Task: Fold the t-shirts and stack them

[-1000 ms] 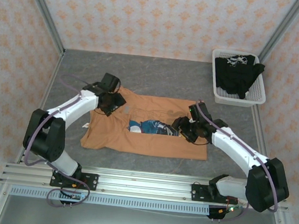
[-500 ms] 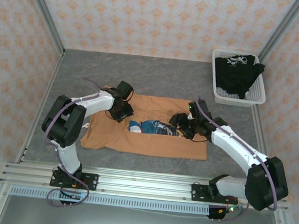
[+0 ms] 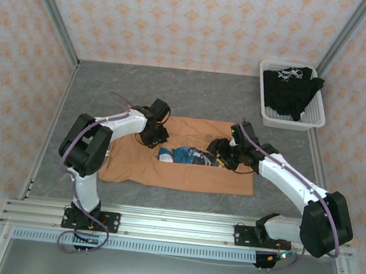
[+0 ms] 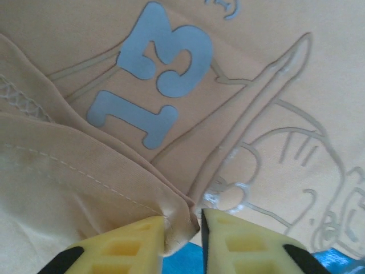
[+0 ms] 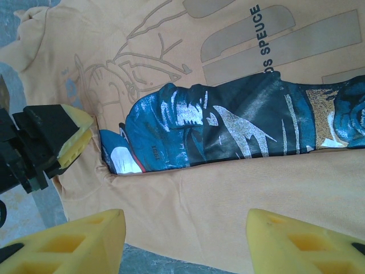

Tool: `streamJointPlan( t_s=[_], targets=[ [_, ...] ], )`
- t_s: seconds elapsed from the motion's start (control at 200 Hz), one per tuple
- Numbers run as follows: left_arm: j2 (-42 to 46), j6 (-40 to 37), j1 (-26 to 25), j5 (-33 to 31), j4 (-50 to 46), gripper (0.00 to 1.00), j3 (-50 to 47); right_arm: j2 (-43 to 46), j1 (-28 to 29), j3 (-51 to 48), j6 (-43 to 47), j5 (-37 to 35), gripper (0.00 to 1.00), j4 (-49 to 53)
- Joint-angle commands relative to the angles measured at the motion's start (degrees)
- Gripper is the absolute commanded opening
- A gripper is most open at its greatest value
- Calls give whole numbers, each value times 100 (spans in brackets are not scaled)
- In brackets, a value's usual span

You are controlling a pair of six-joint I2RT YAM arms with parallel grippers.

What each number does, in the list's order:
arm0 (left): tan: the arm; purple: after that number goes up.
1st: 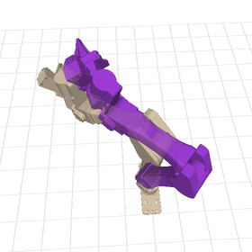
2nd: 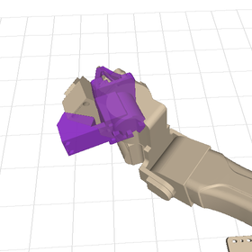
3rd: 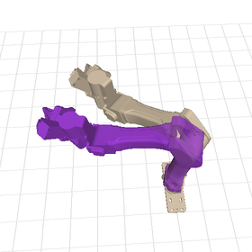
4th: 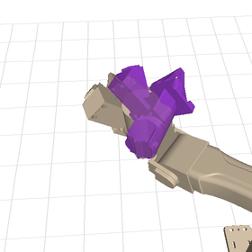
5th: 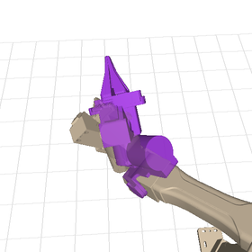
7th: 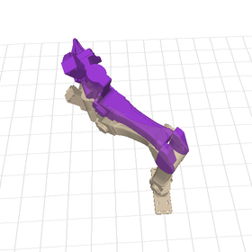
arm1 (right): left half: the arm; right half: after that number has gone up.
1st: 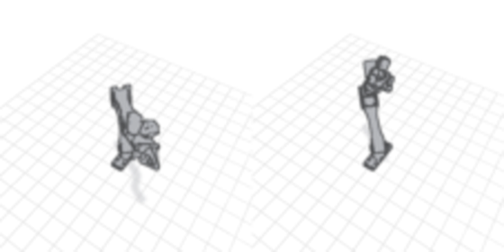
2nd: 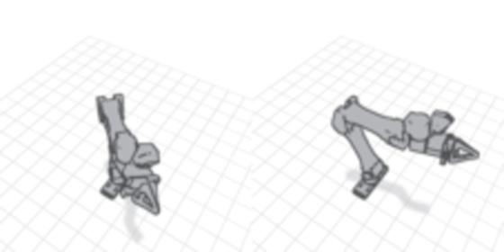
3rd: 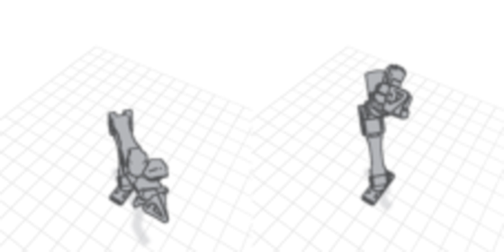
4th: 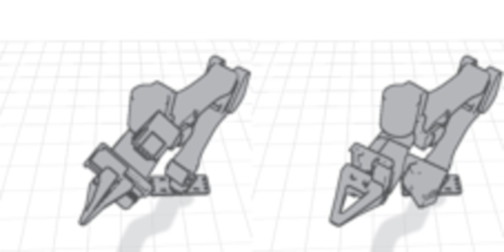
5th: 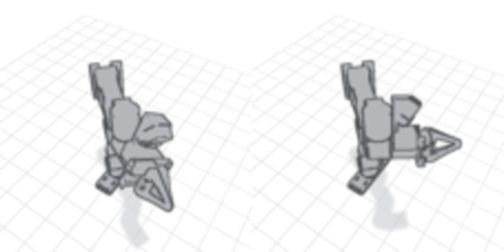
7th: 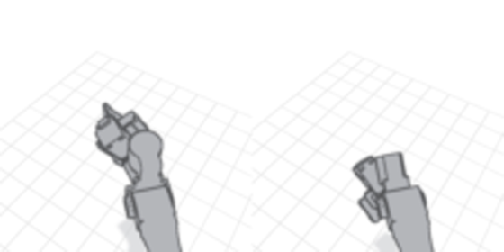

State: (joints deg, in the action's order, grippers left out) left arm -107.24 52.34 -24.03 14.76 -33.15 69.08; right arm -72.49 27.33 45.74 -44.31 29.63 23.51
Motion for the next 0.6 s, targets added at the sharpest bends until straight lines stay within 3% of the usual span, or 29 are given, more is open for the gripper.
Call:
streamJointPlan(
  t_s=[0.0, 0.16, 0.35, 0.415, 0.5, 0.525, 0.595],
  targets=[
    [-103, -205, -77, -184, -282, 14, 199, 83, -26, 39, 19, -55, 58, -50],
    [-94, -260, -193, -219, -294, 0, 303, 66, -27, 7, 27, -69, 58, -38],
    [-85, -381, -306, -375, -490, 0, 435, 68, -31, -62, 20, -176, 57, -3],
    [63, -400, -308, -530, -590, 10, 419, 85, -42, -73, 18, -372, 57, 164],
    [512, -400, -312, -841, -753, 45, 352, 173, -99, -142, -18, -635, 57, 367],
    [670, -400, -313, -924, -825, 51, 338, 218, -132, -187, -36, -689, 57, 394],
    [1105, -384, -304, -1142, -1066, 59, 262, 376, -245, -336, -172, -869, 57, 523]
  ],
)
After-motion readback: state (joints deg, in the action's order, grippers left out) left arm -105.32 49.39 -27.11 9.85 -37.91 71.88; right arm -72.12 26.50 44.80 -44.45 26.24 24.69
